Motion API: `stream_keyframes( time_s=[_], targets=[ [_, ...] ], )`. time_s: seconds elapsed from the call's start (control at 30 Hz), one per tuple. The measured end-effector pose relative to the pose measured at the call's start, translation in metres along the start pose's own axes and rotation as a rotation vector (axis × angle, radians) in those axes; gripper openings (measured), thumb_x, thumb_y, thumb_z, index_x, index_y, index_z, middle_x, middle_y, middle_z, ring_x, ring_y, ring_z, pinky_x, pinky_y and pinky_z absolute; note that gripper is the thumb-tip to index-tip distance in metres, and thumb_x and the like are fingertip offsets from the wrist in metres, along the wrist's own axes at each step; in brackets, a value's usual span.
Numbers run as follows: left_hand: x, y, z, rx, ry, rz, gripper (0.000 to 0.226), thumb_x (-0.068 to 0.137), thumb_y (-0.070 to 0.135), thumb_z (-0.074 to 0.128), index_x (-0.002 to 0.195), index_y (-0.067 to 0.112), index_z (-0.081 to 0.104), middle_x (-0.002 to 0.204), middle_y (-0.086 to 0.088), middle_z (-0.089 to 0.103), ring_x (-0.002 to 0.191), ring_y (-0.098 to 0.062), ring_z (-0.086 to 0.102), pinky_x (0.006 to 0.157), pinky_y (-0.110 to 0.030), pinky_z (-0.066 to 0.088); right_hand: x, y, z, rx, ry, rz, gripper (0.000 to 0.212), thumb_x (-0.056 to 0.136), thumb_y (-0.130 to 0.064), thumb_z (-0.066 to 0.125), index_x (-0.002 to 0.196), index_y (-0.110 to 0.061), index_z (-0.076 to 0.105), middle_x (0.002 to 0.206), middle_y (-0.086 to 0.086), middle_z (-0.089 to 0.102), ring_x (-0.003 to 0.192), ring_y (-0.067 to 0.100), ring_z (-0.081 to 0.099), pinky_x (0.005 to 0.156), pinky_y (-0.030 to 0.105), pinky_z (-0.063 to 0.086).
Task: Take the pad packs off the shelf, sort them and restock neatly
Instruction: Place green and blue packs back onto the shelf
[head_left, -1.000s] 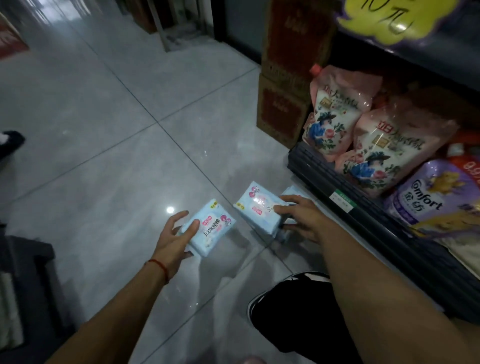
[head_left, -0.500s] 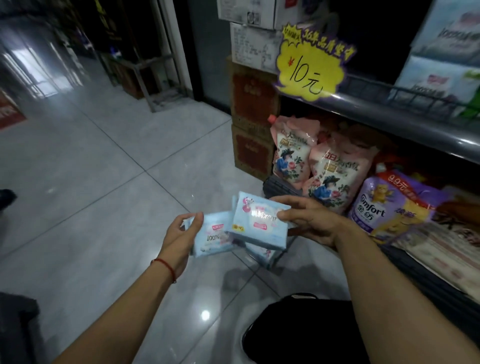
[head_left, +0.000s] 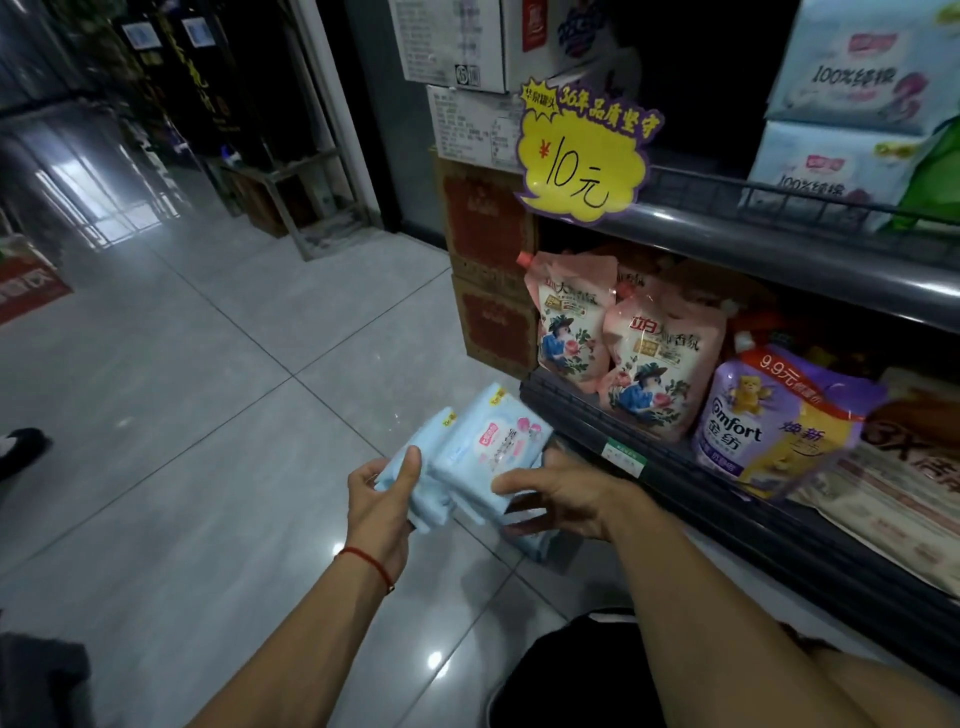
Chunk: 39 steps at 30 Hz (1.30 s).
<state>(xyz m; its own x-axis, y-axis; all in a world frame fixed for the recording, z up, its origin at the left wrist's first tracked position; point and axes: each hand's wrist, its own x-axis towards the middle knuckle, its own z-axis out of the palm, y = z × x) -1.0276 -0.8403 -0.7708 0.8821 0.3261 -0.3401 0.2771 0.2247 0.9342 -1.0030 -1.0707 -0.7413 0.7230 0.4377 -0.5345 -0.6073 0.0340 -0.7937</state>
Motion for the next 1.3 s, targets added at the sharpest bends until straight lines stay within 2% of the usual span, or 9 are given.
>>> stream_keyframes(
  time_s=[0.13,0.43,0.57,0.7,0.77,0.83,1.0,1.13,1.3],
  targets=[
    [-0.003,-0.005,0.013,-0.111,0.024,-0.110,0.062,0.082,0.050,0.078,0.125,0.013,0.054,0.123,-0.011,0.066,0.111,-0.033,0.067,0.085,-0.064,0.056,0.006,0.002,0.000,-0.101,0.048,0.017,0.108,0.064,-0.015,0.094,0.148,-0.030,0.026,0.115,0.015,0.074,0.093,0.037,0.076,0.081,0.056,0.062],
    [0.004,-0.015,0.024,-0.121,-0.053,-0.204,0.030,0.097,0.046,0.061,0.121,0.027,0.059,0.122,-0.007,0.071,0.111,-0.036,0.067,0.086,-0.058,0.057,-0.004,-0.004,-0.013,-0.083,0.182,-0.035,0.052,0.079,-0.044,0.087,0.121,-0.021,0.065,0.116,0.004,0.074,0.109,0.026,0.069,0.085,0.052,0.062],
    [0.009,0.001,0.049,-0.027,-0.201,-0.181,0.047,0.096,0.055,0.059,0.126,0.019,0.060,0.119,-0.010,0.073,0.112,-0.038,0.068,0.090,-0.063,0.055,-0.020,-0.034,-0.029,-0.184,0.195,-0.116,0.081,0.065,-0.048,0.093,0.135,-0.033,0.053,0.123,-0.005,0.072,0.114,0.017,0.067,0.095,0.046,0.059],
    [0.000,0.038,0.102,0.031,-0.316,-0.158,0.036,0.096,0.057,0.058,0.106,0.022,0.062,0.112,-0.012,0.075,0.108,-0.034,0.071,0.088,-0.051,0.058,-0.058,-0.069,-0.044,-0.126,0.151,-0.199,0.054,0.077,-0.023,0.088,0.126,-0.016,0.066,0.116,0.007,0.076,0.110,0.026,0.072,0.099,0.047,0.056],
    [-0.009,0.059,0.128,-0.055,-0.400,-0.144,0.058,0.085,0.067,0.056,0.118,0.021,0.062,0.116,-0.010,0.075,0.107,-0.030,0.072,0.086,-0.049,0.060,-0.082,-0.086,-0.050,-0.090,0.233,-0.294,0.043,0.076,-0.020,0.084,0.116,-0.008,0.071,0.110,0.008,0.078,0.104,0.024,0.075,0.094,0.040,0.059],
    [-0.021,0.081,0.149,-0.117,-0.490,-0.047,0.080,0.074,0.075,0.056,0.133,0.021,0.057,0.124,-0.008,0.072,0.106,-0.026,0.072,0.076,-0.041,0.062,-0.104,-0.100,-0.057,-0.068,0.341,-0.409,0.046,0.069,-0.026,0.083,0.111,-0.010,0.073,0.108,0.007,0.078,0.101,0.022,0.075,0.089,0.038,0.060],
    [-0.052,0.109,0.185,0.031,-0.734,0.340,0.129,0.048,0.078,0.083,0.155,0.034,0.027,0.146,0.004,0.054,0.124,-0.015,0.063,0.093,-0.037,0.058,-0.148,-0.112,-0.066,0.078,0.517,-0.577,0.050,0.070,-0.038,0.080,0.112,-0.012,0.072,0.111,0.007,0.078,0.107,0.028,0.072,0.092,0.049,0.059],
    [-0.068,0.137,0.206,0.214,-0.850,0.524,0.120,0.053,0.048,0.095,0.150,0.052,0.025,0.150,0.009,0.048,0.131,-0.009,0.056,0.106,-0.041,0.051,-0.186,-0.122,-0.076,0.095,0.454,-0.680,0.054,0.075,-0.027,0.082,0.123,-0.008,0.067,0.120,0.013,0.074,0.117,0.032,0.068,0.099,0.049,0.055],
    [-0.071,0.215,0.238,0.182,-0.999,0.677,0.107,0.057,0.030,0.082,0.150,0.035,0.029,0.142,-0.002,0.051,0.118,-0.006,0.064,0.087,-0.027,0.058,-0.221,-0.171,-0.093,-0.026,0.426,-0.889,0.063,0.074,-0.024,0.075,0.133,-0.010,0.059,0.126,0.012,0.072,0.114,0.031,0.070,0.085,0.040,0.061]
  ],
)
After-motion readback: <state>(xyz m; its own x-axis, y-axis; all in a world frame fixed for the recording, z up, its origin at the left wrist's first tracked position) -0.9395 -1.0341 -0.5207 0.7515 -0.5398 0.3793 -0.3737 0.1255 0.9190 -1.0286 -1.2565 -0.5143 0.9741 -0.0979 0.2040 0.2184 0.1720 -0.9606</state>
